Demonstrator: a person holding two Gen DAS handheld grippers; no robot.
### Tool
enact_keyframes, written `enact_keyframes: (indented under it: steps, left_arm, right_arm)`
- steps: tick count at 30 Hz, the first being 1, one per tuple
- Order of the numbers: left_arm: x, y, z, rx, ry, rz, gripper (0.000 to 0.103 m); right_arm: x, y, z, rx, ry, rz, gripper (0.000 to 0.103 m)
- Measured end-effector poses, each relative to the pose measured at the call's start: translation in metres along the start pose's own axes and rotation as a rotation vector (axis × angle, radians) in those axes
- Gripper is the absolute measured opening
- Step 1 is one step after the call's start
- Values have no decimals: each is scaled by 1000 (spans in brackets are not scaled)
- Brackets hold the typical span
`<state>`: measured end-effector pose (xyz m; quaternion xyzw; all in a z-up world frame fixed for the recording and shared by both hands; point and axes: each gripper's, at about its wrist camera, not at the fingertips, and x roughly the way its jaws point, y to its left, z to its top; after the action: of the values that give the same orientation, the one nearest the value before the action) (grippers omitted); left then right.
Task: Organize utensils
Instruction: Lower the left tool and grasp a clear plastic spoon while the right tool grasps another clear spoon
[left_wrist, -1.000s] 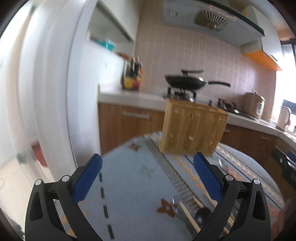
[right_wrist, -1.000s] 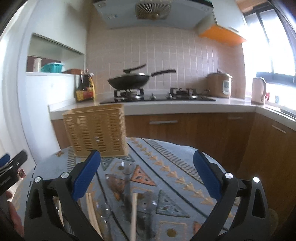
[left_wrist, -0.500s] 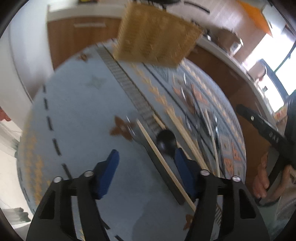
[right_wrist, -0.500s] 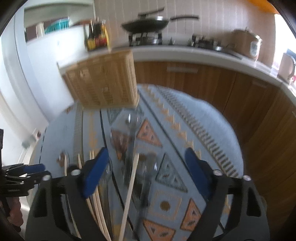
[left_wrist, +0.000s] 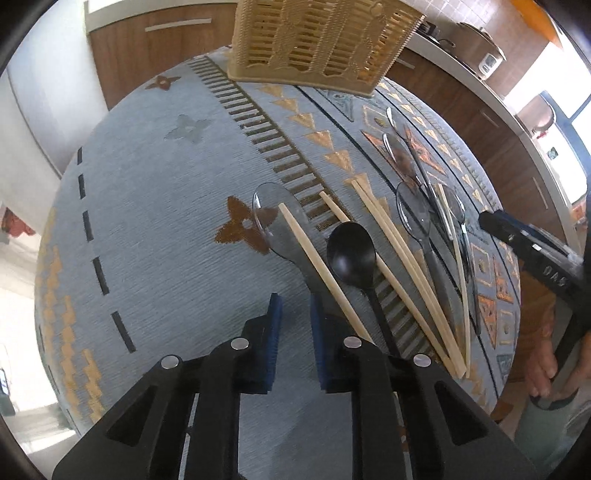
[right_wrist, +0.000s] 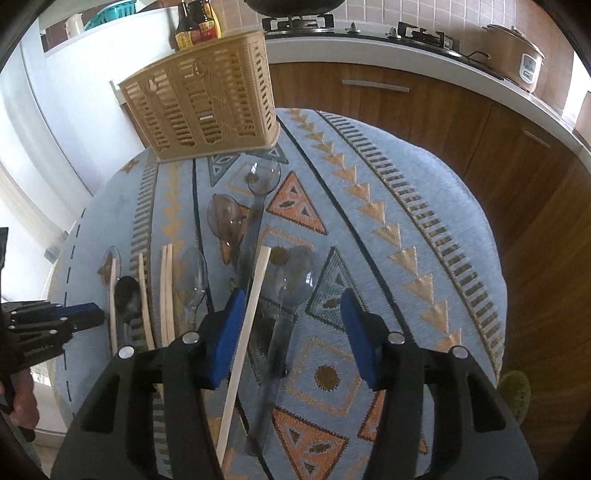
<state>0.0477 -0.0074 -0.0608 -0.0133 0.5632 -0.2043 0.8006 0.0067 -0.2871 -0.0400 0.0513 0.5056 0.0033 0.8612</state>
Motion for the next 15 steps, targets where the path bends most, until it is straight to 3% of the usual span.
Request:
enact_keyframes:
  steps: [3, 7, 11, 15]
  left_arm:
    - [1, -3, 2, -12, -6, 4, 17]
    - [4, -18, 3, 21, -20, 55, 27]
    - [11, -34, 7, 87, -29, 141, 28]
    - [14, -39, 13, 107, -23, 174, 28]
  right_arm:
    - [3, -3, 1, 25, 8, 18, 50]
    - [-2, -11, 0, 42, -5, 10, 50]
    - [-6, -23, -2, 75, -24, 12, 50]
    - [-5, -28, -3, 88, -30, 16, 50]
